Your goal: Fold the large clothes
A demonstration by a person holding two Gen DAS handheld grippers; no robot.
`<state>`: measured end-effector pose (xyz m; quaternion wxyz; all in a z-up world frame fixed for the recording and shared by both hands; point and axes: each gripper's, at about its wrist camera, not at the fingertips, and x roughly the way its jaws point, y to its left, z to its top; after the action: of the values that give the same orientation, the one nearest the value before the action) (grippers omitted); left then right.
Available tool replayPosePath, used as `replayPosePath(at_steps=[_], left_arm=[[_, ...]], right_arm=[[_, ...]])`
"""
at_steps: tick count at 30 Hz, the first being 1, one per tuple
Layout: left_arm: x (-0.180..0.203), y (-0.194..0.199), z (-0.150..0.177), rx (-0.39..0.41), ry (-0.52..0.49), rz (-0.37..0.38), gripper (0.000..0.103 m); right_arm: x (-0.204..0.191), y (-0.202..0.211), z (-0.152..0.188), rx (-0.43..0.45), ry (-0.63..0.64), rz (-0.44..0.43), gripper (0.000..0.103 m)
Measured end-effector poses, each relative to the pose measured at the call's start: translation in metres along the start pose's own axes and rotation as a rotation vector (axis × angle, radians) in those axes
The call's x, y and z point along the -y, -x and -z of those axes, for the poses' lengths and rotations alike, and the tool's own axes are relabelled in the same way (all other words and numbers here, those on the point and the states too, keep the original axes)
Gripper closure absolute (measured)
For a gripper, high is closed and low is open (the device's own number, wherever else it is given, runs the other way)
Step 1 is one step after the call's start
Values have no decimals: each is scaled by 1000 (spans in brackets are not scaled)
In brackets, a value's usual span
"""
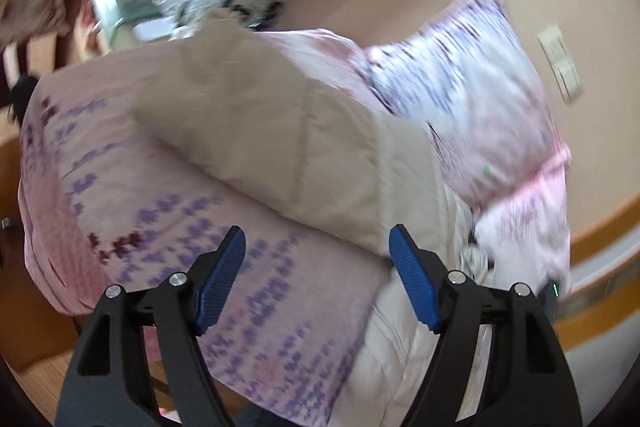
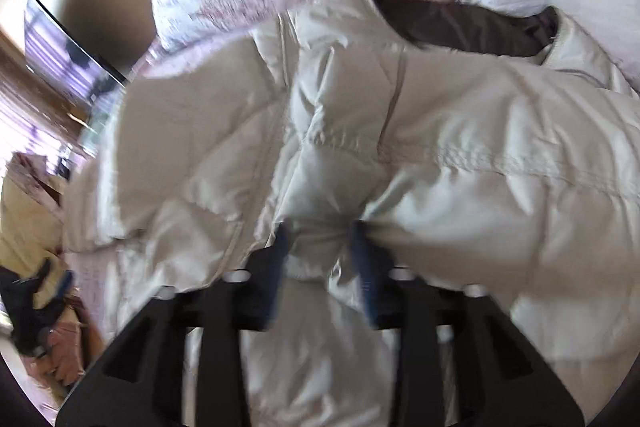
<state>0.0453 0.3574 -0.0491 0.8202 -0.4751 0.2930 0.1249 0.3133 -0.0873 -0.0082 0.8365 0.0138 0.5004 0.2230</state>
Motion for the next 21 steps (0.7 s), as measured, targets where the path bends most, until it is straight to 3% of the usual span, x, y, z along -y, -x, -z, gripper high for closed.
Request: replayPosePath(at_steps=[4, 13, 15, 17, 21], left_arm=[[-21, -9, -10, 28, 136, 5, 31], [-43, -23, -30, 85, 294, 8, 46], [-45, -26, -33, 87, 317, -7, 57], [-49, -28, -36, 84, 328, -22, 85], [-54, -29, -44, 77, 345, -1, 96]], right_arm=[[2, 42, 13, 89, 11, -44, 29], [24, 76, 27, 112, -21, -75, 29], [28, 82, 30, 120, -22, -70, 29], [33, 88, 33, 130, -23, -65, 29], [46, 98, 39, 154, -40, -58, 29]])
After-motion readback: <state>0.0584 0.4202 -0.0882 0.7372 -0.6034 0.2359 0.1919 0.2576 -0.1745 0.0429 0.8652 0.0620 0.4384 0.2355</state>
